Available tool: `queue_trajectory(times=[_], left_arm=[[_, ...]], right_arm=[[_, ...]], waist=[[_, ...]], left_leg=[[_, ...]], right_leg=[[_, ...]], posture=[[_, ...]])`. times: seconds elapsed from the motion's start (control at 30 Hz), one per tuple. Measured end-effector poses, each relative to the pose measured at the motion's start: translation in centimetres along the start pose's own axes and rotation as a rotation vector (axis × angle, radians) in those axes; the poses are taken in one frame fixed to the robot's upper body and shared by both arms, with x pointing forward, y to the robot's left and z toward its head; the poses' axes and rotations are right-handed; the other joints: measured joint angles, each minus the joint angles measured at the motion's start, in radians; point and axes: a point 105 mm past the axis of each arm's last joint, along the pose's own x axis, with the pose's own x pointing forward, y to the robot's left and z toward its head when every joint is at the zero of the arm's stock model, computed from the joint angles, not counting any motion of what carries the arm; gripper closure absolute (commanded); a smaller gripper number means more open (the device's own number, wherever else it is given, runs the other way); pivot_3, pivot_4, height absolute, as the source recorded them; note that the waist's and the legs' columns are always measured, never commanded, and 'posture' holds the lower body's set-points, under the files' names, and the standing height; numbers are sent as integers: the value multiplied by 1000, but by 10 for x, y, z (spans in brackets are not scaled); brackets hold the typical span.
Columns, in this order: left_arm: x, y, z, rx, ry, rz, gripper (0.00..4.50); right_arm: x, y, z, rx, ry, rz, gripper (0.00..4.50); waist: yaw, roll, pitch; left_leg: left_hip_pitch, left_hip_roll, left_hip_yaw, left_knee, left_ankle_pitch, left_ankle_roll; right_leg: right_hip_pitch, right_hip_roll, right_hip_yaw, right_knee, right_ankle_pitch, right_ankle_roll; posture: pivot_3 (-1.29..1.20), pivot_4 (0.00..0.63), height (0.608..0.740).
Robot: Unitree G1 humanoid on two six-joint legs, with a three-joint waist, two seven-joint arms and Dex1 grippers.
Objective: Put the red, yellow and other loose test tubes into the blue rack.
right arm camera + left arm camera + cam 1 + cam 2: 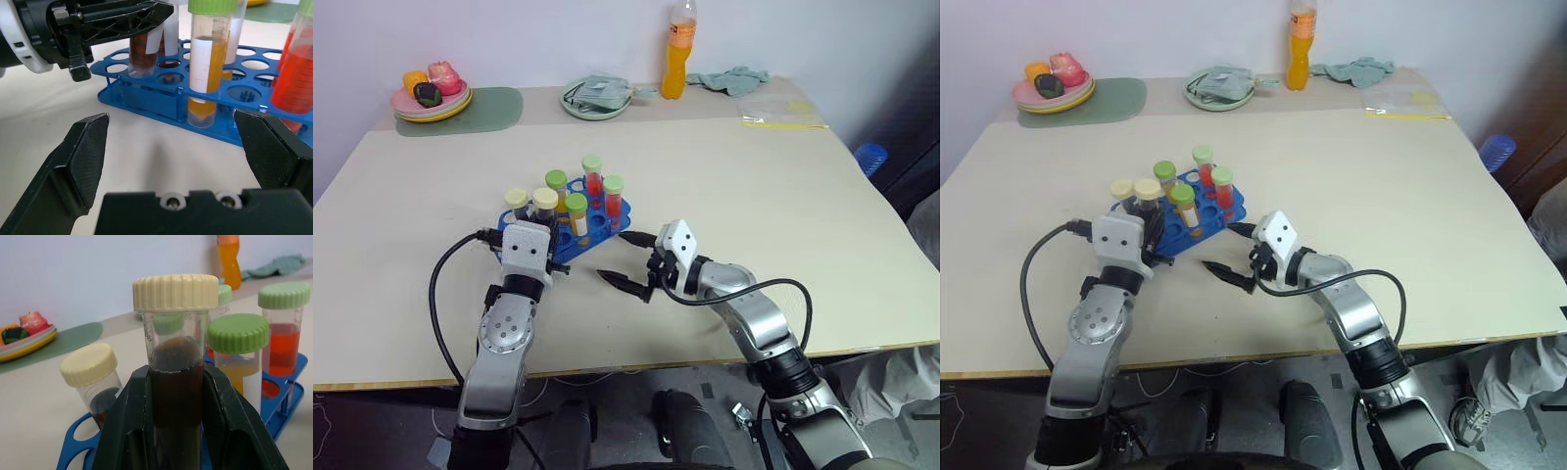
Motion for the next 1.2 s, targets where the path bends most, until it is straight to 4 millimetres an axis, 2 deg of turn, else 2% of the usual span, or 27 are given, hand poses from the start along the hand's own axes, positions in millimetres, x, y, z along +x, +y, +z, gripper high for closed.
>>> queue_trajectory(times=[0.17,0.37,0.43,0.57,0.67,0.7,0.83,0.9,1.0,1.2], left_arm=[[-1,5,-12,-92,9,14,3752],[-4,2,-18,-144,6,9,765],[-5,2,-19,-147,9,10,66],[-16,5,-15,-158,2,-18,66],[-42,28,-11,-134,30,-57,66],[-58,44,-12,-110,75,-67,66],[-82,64,-18,-100,184,-109,66],[-92,79,-20,-75,236,-117,66],[-97,101,-23,-32,278,-86,66],[-98,111,-41,-42,333,-67,66]], right_arm=[[0,0,0,-5,3,1,0],[1,0,1,-8,1,7,0],[0,0,1,-10,1,8,0],[-12,-11,1,-11,33,4,0],[-43,-33,3,-29,98,-20,0],[-62,-47,6,-34,123,-55,0],[-93,-69,17,-36,126,-116,0],[-106,-77,11,-34,162,-137,0],[-126,-94,2,-15,196,-209,0],[-137,-100,-11,8,208,-261,0]], waist=[[1,0,0],[1,0,0],[0,0,0],[-1,0,0],[-2,1,1],[-2,1,1],[-2,1,1],[-2,1,1],[0,2,1],[-2,2,1]], left_leg=[[0,0,0,0,0,0],[0,0,0,0,0,0],[0,0,0,0,0,0],[0,0,0,0,0,0],[-1,1,0,-1,0,1],[-1,1,0,-1,-1,1],[0,2,1,-1,-1,1],[0,3,1,-1,-1,1],[0,3,1,-1,-1,1],[1,3,1,-1,-1,2]], right_leg=[[0,0,0,0,0,0],[0,0,0,0,0,0],[0,0,0,0,0,0],[0,0,0,-1,0,0],[0,0,0,-2,0,0],[0,0,0,-3,0,0],[2,1,0,-6,-2,-3],[3,3,0,-7,-2,-4],[4,3,0,-8,-2,-4],[5,3,1,-9,-1,-2]], posture=[[0,150,740],[0,150,740],[0,150,740],[0,150,740],[0,150,740],[0,150,740],[0,150,740],[0,150,740],[0,150,740],[0,150,740]])
